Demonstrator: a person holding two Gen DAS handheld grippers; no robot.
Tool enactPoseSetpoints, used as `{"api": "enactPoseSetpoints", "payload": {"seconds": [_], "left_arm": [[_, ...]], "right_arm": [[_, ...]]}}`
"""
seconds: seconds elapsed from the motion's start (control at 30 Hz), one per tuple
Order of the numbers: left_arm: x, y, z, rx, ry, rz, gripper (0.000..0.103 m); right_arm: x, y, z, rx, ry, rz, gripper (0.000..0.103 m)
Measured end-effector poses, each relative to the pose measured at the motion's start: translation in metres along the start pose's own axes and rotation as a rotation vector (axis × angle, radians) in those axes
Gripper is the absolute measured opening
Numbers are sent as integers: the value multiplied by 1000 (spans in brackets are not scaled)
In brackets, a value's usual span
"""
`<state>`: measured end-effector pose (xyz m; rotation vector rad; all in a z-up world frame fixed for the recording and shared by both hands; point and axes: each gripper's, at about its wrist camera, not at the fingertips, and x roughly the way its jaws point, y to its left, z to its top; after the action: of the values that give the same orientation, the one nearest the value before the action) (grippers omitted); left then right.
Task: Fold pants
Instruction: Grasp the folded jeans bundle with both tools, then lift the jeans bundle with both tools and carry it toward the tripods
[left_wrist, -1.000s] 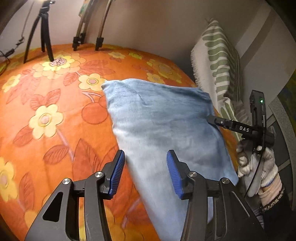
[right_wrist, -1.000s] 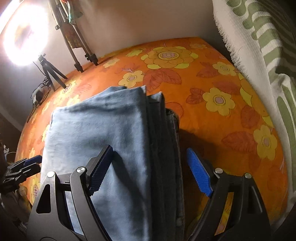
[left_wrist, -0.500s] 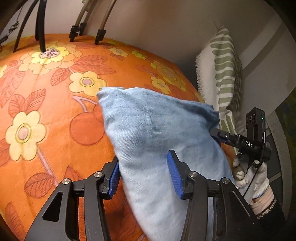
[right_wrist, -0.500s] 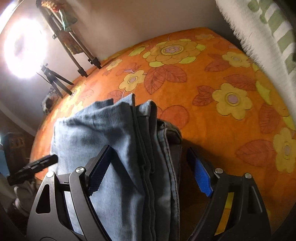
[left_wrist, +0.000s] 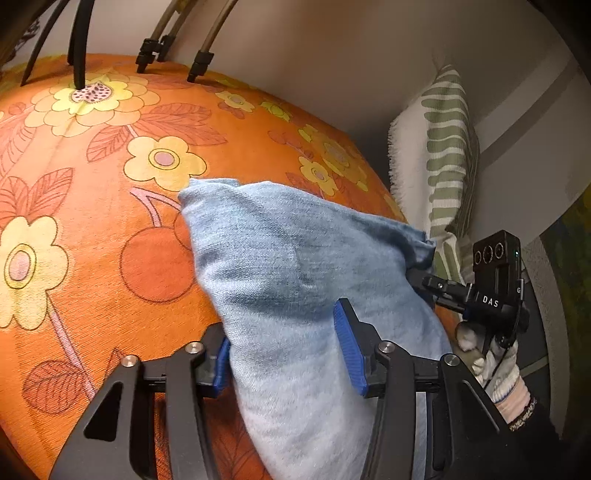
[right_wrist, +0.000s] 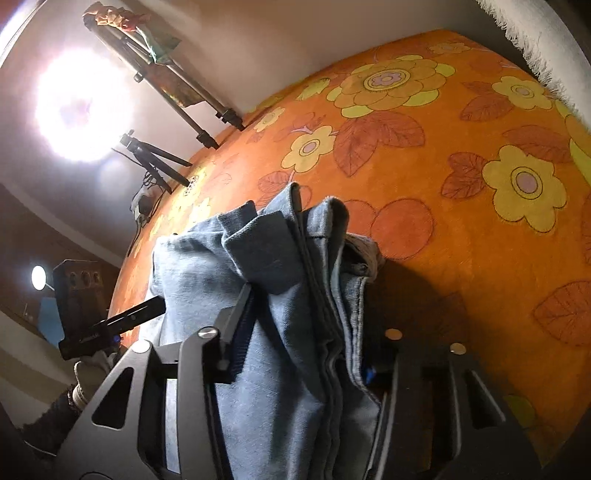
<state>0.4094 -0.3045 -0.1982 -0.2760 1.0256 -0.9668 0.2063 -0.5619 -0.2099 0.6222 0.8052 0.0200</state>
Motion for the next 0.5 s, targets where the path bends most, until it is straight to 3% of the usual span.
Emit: {"api": "enactPoseSetpoints", "payload": {"seconds": [0.17,0.27,0.3,0.37,0.43,0.5], "left_arm": [[1,-5,1,-7,-15,0,35],[1,-5,1,-8,-15,1,34],[1,-4,1,-9,-14,1,34],[2,-2,2,-18,-10,5,37],[2,0,1,-30,-10,14,45],[4,3,1,-41,-20,6,45]], "right_arm": [[-3,10,-3,-7,-12,-24,30],[-5,10,-5,-9,-17,-24,29],[-5,8,-5,2,-19,-18,30],[-2,3,-3,25,-14,-8,41],[2,2,-2,31,-6,-13,51],[5,6,-2,12,-10,-21,54]]}}
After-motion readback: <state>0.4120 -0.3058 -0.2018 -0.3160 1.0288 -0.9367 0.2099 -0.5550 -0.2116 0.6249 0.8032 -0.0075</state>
